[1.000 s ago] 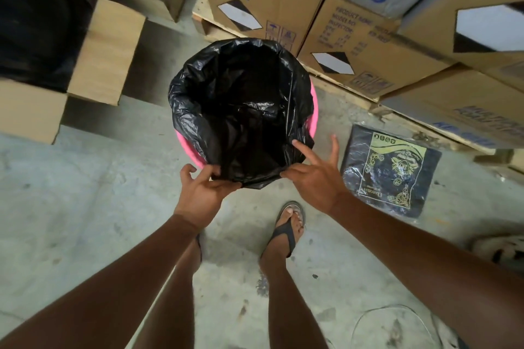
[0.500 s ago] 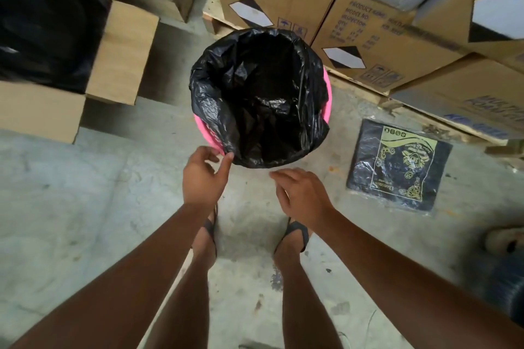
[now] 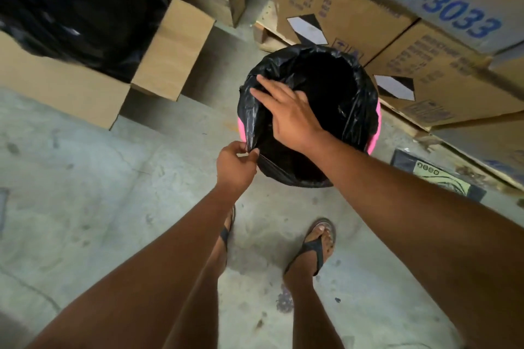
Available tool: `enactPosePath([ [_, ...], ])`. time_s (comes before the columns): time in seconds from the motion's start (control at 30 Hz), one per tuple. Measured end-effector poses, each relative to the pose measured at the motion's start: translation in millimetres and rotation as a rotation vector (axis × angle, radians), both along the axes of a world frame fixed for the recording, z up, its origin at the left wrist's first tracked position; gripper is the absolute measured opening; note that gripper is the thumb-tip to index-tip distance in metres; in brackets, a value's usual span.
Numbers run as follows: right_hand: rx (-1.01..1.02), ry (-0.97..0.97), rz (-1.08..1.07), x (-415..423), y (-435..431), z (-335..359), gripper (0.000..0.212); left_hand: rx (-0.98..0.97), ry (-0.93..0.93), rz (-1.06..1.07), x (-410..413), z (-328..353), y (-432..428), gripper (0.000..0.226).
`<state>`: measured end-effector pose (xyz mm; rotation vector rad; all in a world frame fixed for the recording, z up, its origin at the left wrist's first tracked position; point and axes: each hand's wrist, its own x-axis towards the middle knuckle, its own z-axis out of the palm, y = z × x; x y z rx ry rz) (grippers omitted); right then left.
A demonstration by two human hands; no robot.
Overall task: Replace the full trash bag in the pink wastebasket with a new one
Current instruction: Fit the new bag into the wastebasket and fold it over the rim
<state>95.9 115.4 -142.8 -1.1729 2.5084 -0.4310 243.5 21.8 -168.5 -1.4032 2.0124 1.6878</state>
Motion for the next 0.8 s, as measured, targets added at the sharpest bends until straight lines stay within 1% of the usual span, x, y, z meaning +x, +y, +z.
enactPosePath([
  [0.07,0.086,0.004,0.075,-16.3,-22.0,-0.7,0.082,-0.118,0.027,-0.108,-1.5,2.5,-5.1,0.012],
  [0.13,0.210,-0.008,0.119,-28.3,-36.1,-2.5,0.083,-0.235,0.034,-0.170,-4.3,4.5,-11.3,0.011],
  [0.2,0.313,-0.027,0.134,-34.2,-38.8,-5.7,0.081,-0.285,0.024,-0.172,-7.5,8.1,-18.3,0.011],
  [0.27,0.344,-0.037,0.114,-35.9,-34.8,-8.2,0.080,-0.296,0.019,-0.160,-9.0,14.3,-25.7,0.025],
  [0.3,0.344,-0.037,0.103,-36.4,-32.6,-8.4,0.080,-0.299,0.042,-0.180,-9.4,16.9,-29.4,0.031],
  [0.33,0.340,-0.037,0.094,-36.7,-31.3,-8.1,0.079,-0.305,0.075,-0.216,-10.0,19.5,-32.2,0.031],
  [0.37,0.330,-0.031,0.087,-37.1,-31.0,-7.6,0.077,-0.308,0.110,-0.247,-11.2,20.6,-34.2,0.024],
  [0.4,0.315,-0.016,0.084,-38.0,-31.8,-7.1,0.074,-0.296,0.111,-0.255,-12.9,20.1,-36.6,0.011],
  [0.43,0.298,0.003,0.085,-39.0,-33.2,-6.8,0.068,-0.261,0.086,-0.234,-15.5,20.4,-39.2,0.005],
  [0.47,0.281,0.020,0.086,-40.2,-35.4,-6.9,0.061,-0.230,0.045,-0.202,-17.6,19.3,-41.9,0.016],
  [0.53,0.252,0.021,0.079,-43.2,-39.9,-7.8,0.052,-0.217,0.002,-0.172,-21.0,15.6,-49.0,0.023],
  [0.67,0.131,-0.039,0.062,-44.1,-45.3,-10.4,0.045,-0.382,0.046,-0.244,-25.9,13.8,-58.8,0.027],
  [0.73,0.083,-0.028,0.065,-42.8,-49.9,-12.9,0.037,-0.396,0.073,-0.228,-29.4,11.9,-64.1,0.025],
  [0.8,0.095,-0.001,0.065,-44.8,-56.3,-14.8,0.032,-0.375,0.089,-0.202,-32.1,11.0,-68.2,0.022],
])
